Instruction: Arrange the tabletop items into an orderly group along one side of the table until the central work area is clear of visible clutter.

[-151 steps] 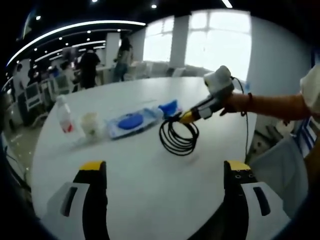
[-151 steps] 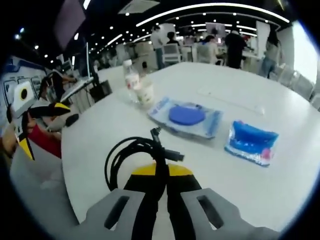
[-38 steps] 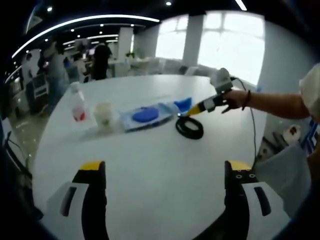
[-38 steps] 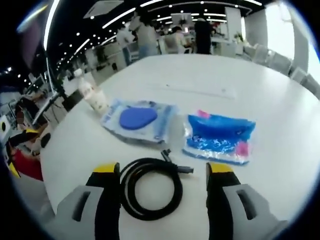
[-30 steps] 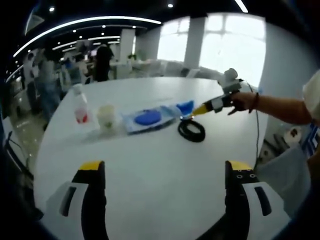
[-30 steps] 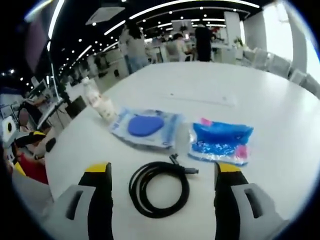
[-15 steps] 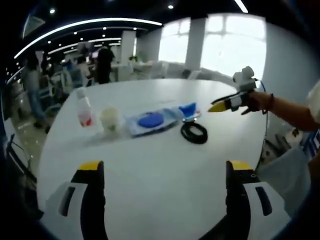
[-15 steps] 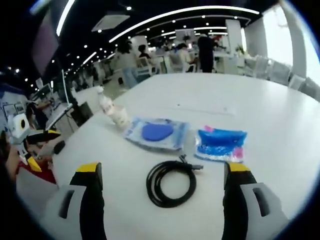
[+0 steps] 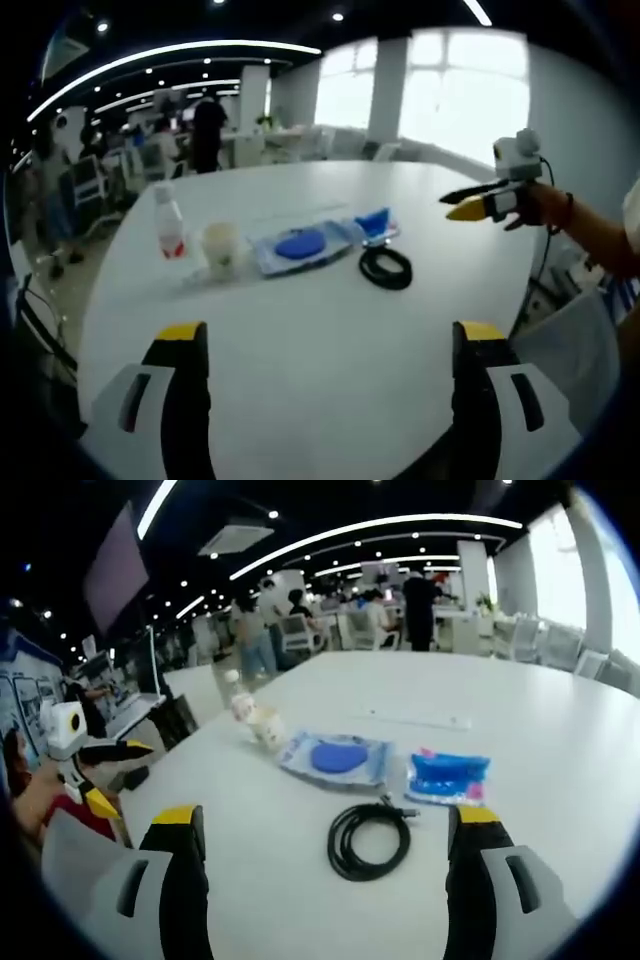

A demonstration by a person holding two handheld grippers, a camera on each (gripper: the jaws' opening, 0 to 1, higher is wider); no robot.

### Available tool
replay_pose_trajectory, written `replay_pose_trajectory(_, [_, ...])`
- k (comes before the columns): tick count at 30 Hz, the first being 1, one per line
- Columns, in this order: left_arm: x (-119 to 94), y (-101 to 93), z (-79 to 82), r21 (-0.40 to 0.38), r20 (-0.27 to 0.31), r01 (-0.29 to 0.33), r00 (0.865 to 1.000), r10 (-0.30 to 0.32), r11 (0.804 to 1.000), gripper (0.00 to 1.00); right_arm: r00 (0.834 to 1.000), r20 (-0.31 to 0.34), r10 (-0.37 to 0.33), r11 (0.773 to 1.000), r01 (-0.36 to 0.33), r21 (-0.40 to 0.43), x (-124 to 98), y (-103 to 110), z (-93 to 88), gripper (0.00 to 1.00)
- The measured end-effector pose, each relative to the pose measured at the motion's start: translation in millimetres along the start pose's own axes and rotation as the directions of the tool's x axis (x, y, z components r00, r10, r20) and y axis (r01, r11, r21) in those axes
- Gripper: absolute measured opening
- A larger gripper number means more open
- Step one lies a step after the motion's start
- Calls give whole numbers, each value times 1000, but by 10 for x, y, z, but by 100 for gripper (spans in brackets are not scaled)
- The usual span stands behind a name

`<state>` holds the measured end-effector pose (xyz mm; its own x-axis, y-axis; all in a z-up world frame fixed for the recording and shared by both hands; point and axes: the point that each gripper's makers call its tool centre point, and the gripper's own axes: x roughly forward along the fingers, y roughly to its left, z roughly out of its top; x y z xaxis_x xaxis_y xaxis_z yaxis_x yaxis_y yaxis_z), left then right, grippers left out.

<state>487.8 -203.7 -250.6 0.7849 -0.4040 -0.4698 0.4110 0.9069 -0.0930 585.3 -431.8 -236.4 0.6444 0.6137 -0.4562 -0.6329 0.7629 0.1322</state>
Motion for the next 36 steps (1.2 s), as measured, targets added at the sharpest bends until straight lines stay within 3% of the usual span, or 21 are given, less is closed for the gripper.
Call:
replay_pose_trajectory(12, [-84,-54,-17,6,10,14,1000,-14,1000,95,999,41,-23,997,26,-68,-358,382,-119,99])
replay_pose_trajectory(23, [-191,-114,-109,-2,32,4,999,-4,1000,97,995,103,-4,1000,6,-24,-580,647,-319,99])
replay_pose_trajectory(32, [-248,-176,-182,12,68,-9,998,8,1000,99,988,150,-39,999,42,-16,-602,576,-448,99])
replay_pose_trajectory(36, [-255,-169,-223,-2,75,-14,997,15,1000,99,989,139,-51,998,54,-17,-580,580,-515,99])
